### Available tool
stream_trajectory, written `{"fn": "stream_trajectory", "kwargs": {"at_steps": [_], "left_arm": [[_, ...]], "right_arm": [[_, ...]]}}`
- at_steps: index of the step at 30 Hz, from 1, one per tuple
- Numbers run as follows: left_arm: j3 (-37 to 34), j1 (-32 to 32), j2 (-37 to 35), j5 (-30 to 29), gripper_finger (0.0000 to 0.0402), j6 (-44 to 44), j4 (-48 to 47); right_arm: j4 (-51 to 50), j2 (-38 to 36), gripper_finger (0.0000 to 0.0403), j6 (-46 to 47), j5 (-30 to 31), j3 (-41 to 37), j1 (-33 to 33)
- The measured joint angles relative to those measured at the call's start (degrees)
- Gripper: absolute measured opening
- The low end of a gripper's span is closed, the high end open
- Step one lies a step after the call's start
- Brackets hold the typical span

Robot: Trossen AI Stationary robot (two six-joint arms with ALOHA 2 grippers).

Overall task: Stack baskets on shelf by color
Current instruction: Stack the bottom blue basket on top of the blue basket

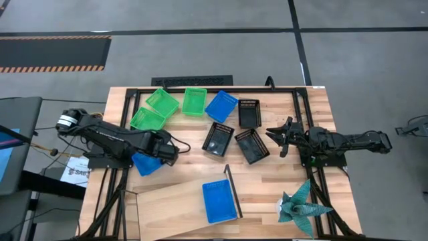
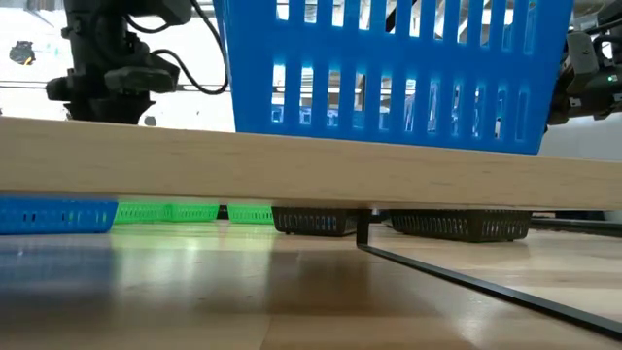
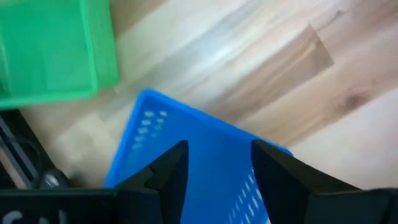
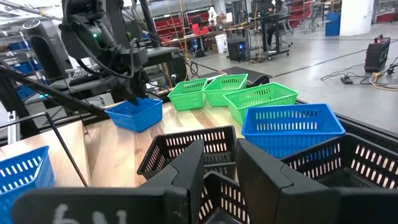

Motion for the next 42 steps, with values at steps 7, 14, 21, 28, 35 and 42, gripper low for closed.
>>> {"fn": "stream_trajectory", "kwargs": {"at_steps": [7, 14, 21, 28, 35, 42], "left_arm": [[0.0, 0.3, 0.0, -1.4, 0.0163, 20.4, 2.1], [0.0, 0.3, 0.0, -0.4, 0.0163, 42.2, 2.6], [0.0, 1.2, 0.0, -0.2, 0.0163, 54.2, 2.6], [0.0, 1.4, 0.0, 1.3, 0.0163, 66.1, 2.6], [0.0, 1.4, 0.0, 1.7, 0.0163, 76.9, 2.6], [-2.2, 2.0, 0.0, 5.4, 0.0163, 82.0, 4.3]], "right_arm": [[0.0, 0.0, 0.0118, 0.0, 0.0, 0.0, 0.0], [0.0, 0.0, 0.0118, 0.0, 0.0, 0.0, 0.0], [0.0, 0.0, 0.0118, 0.0, 0.0, 0.0, 0.0], [0.0, 0.0, 0.0118, 0.0, 0.0, 0.0, 0.0], [0.0, 0.0, 0.0118, 0.0, 0.0, 0.0, 0.0], [0.0, 0.0, 0.0118, 0.0, 0.0, 0.0, 0.0]]}}
